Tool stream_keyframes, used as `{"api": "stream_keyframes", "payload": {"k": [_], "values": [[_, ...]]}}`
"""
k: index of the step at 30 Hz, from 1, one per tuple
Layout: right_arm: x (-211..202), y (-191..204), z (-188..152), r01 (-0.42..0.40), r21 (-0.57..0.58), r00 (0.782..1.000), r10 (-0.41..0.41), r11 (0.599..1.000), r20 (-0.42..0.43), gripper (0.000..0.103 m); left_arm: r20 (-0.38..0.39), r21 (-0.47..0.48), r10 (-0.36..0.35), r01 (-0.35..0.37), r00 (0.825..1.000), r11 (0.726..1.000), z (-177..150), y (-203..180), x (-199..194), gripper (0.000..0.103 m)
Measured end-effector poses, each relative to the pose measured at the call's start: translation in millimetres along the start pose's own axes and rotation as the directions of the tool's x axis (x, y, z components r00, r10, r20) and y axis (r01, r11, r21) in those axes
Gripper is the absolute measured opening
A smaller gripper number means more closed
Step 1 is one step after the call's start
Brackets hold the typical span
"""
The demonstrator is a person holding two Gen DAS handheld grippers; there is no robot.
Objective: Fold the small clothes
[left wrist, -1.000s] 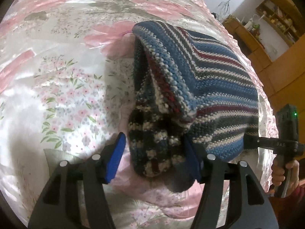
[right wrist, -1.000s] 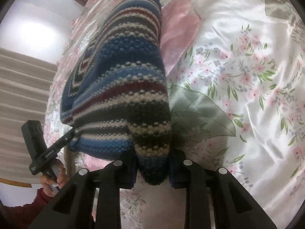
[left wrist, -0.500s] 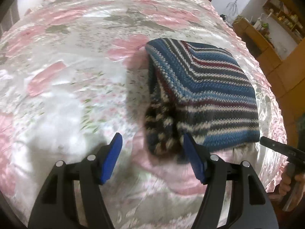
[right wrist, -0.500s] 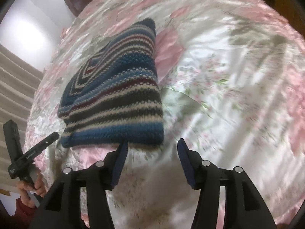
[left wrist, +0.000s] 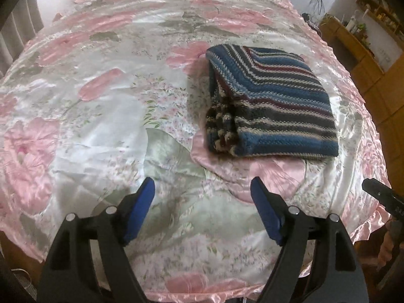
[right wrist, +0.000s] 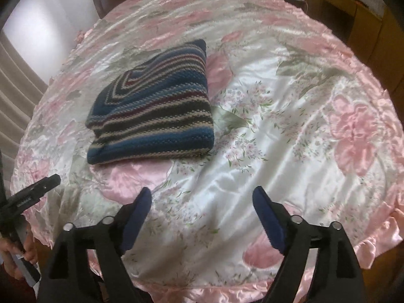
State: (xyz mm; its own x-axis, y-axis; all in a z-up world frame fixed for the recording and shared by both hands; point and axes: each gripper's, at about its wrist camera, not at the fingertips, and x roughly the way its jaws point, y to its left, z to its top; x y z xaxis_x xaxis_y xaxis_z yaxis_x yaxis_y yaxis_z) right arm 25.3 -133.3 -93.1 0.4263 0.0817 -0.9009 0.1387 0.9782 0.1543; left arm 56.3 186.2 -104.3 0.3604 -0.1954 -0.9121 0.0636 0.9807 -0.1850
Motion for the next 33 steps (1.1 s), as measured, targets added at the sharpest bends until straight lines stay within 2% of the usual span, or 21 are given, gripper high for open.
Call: {"api": "stream_keyframes", "payload": {"k": [9, 17, 24, 33], "values": [[-41.7, 19.9, -12.6, -0.003, -0.018, 0.998, 0.004, 1.000, 0.068, 0.095, 0.061, 0.050, 0.039, -0.042, 0.997, 0.998, -9.9, -9.1, -47.5, 0.085], [-74.5, 38.0, -18.7, -0.013, -0.053, 0.994, 0.018, 0.999, 0.104, 0.099, 0.095, 0.053, 0.056, -0.061, 0.994, 0.997, -22.6, -11.2, -79.2, 0.089], [-98.1, 59.9, -30.0, -0.012, -0.088, 0.992, 0.023, 0.996, 0.126, 0.099, 0.139, 0.060, 0.058, -0.067, 0.989, 0.996, -32.3, -15.4, -108.7, 0.090], [-111.8, 68.0, -36.3, 0.010, -0.090, 0.991, 0.002, 0.996, 0.131, 0.099, 0.171, 0.071, 0.068, -0.081, 0.983, 0.994, -41.0, -21.1, -130.6, 0.091]]}}
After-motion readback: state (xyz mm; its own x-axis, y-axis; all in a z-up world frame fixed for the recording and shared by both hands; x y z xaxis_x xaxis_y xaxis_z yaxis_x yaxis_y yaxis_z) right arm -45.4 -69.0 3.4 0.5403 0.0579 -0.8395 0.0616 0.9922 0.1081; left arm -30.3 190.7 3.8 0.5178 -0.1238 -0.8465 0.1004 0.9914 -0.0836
